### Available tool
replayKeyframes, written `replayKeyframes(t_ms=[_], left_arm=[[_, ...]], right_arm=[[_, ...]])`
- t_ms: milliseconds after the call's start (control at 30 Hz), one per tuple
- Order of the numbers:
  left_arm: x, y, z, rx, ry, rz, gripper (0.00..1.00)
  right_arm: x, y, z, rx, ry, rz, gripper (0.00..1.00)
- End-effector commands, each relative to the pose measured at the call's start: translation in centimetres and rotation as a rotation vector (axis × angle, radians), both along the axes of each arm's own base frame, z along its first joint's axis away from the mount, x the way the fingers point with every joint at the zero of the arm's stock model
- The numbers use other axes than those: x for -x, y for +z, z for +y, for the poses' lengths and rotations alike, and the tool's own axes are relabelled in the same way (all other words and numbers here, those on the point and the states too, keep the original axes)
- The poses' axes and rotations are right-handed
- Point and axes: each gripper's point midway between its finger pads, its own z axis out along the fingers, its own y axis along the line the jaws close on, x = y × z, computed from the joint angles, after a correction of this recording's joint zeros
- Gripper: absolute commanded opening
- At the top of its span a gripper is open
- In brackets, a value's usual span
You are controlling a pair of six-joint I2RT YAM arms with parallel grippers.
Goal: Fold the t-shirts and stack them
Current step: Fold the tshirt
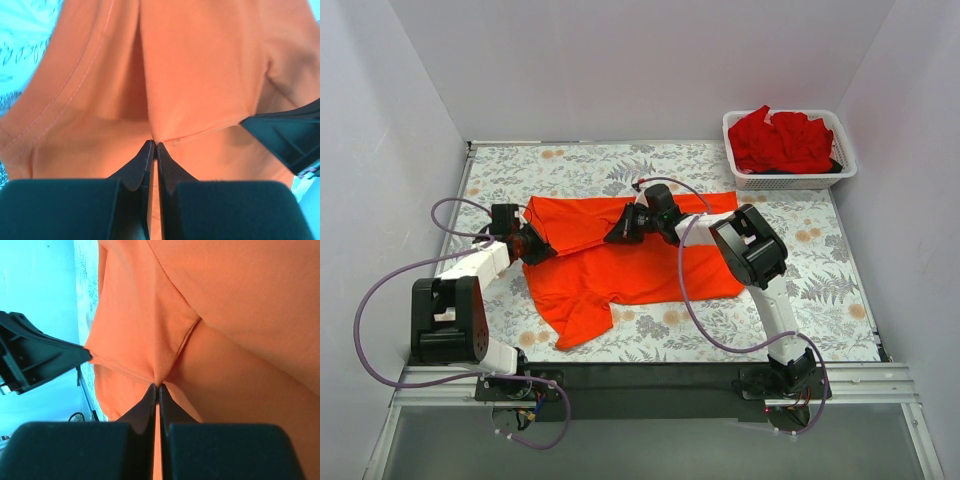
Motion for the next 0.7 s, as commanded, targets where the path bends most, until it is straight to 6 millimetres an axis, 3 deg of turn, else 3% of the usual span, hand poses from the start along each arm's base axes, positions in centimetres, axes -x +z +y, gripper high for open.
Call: replayKeyframes(t_ms=[0, 133, 200, 233, 333, 367, 433, 467, 500, 567, 600, 633, 667], left_arm=[[1.0, -0.5, 0.4, -0.006, 0.019, 0.020, 0.00], [1.2, -1.2, 0.6, -0.009, 0.033, 0.042, 0.00], [1.2, -1.1, 0.7, -0.011, 0.040, 0.038, 0.03], [1.2, -0.9, 0.8, -0.017, 0.044, 0.032, 0.10], [0.8, 0.6, 1.3, -0.040, 0.070, -0.013, 0.25], [0.5, 1.1, 1.6, -0.052, 0.081, -0.028, 0.37], [-0.5, 3.2, 2.7, -0.093, 0.124, -0.089, 0.46], [-0.9, 3.8, 3.1, -0.105, 0.139, -0.106, 0.50], [-2.0, 5.2, 3.5, -0.113, 0.155, -0.146, 0.54], [-3.2, 5.7, 4.6, -0.121, 0.186, -0.158, 0.55], [-4.7, 7.2, 5.1, -0.114, 0.207, -0.198, 0.55], [-5.5, 7.2, 5.2, -0.108, 0.212, -0.198, 0.54], [-6.4, 6.5, 5.2, -0.097, 0.209, -0.181, 0.52]], right_arm=[[-0.5, 2.9, -0.2, -0.036, 0.014, -0.067, 0.01], [-0.3, 2.2, -0.2, -0.025, 0.029, -0.064, 0.09], [-0.3, 2.2, -0.4, -0.008, 0.033, -0.080, 0.22], [-0.4, 2.5, -0.6, -0.001, 0.032, -0.092, 0.31], [-0.7, 2.6, -1.7, 0.055, 0.032, -0.142, 0.45], [-1.2, 3.8, -2.1, 0.066, 0.021, -0.183, 0.54], [-2.0, 4.0, -4.3, 0.143, 0.016, -0.236, 0.60], [-2.8, 5.4, -5.4, 0.172, -0.018, -0.282, 0.63], [-3.2, 5.4, -6.7, 0.210, -0.029, -0.293, 0.64], [-5.1, 6.5, -10.2, 0.261, -0.086, -0.361, 0.65], [-5.7, 6.7, -11.5, 0.274, -0.104, -0.367, 0.65], [-6.8, 6.7, -14.2, 0.298, -0.144, -0.382, 0.61], [-7.5, 6.8, -15.4, 0.314, -0.167, -0.393, 0.58]])
